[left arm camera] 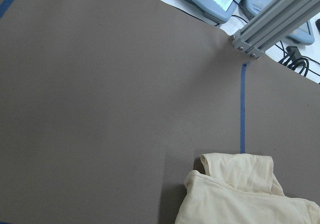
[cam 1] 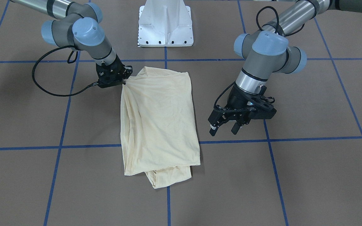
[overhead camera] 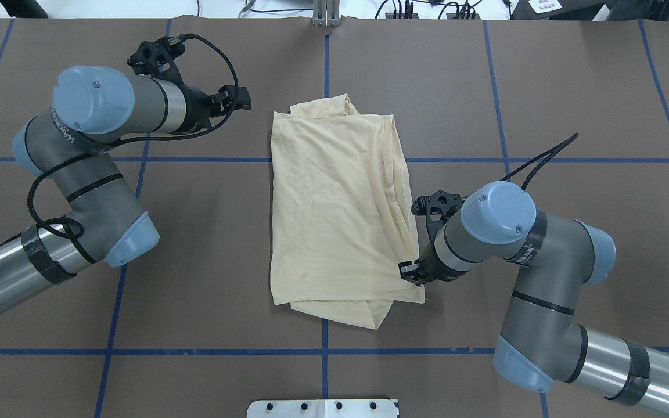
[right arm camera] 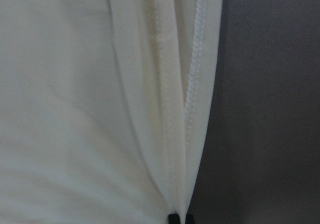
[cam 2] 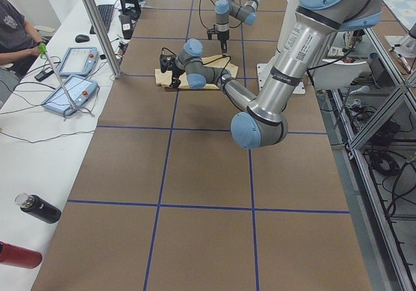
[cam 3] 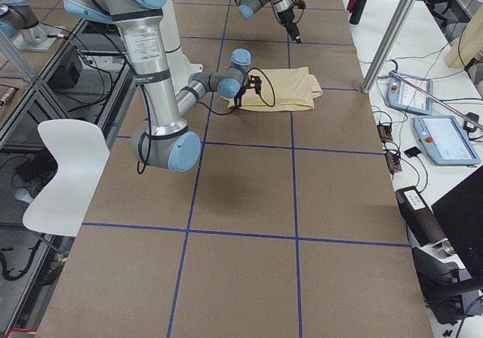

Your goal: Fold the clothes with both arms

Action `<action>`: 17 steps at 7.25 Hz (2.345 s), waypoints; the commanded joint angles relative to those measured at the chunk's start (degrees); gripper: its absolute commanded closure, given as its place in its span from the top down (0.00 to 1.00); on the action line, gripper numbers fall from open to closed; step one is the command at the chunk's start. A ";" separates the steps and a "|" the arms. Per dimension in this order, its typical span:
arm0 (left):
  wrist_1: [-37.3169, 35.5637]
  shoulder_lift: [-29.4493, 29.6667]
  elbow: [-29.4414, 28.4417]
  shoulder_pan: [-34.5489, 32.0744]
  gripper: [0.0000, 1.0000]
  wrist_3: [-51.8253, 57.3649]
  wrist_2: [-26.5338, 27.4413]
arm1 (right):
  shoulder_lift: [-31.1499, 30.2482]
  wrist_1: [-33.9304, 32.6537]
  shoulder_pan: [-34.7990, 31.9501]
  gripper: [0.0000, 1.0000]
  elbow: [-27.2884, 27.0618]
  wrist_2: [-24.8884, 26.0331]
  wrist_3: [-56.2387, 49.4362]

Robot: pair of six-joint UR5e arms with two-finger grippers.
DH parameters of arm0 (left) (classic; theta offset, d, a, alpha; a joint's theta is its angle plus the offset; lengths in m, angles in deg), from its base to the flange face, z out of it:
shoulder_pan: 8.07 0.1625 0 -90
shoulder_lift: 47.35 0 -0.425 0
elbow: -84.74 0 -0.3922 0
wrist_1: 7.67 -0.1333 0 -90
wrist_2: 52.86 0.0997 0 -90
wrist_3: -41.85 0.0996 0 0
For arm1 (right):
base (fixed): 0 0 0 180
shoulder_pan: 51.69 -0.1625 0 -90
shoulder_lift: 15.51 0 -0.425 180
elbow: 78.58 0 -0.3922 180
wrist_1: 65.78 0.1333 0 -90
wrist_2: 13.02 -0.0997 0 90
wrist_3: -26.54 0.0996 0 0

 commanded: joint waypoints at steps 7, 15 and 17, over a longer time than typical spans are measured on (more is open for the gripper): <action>-0.09 0.27 0.00 0.10 1.00 0.15 0.19 | -5.12 0.01 0.16 0.99 -5.70 -1.78 0.35; 0.00 0.80 4.84 0.37 1.00 0.77 0.45 | 4.18 0.10 -2.65 0.87 0.42 9.11 -3.85; 0.18 0.62 4.75 0.37 1.00 0.77 0.45 | 7.43 0.10 -3.35 0.84 4.47 11.13 -7.80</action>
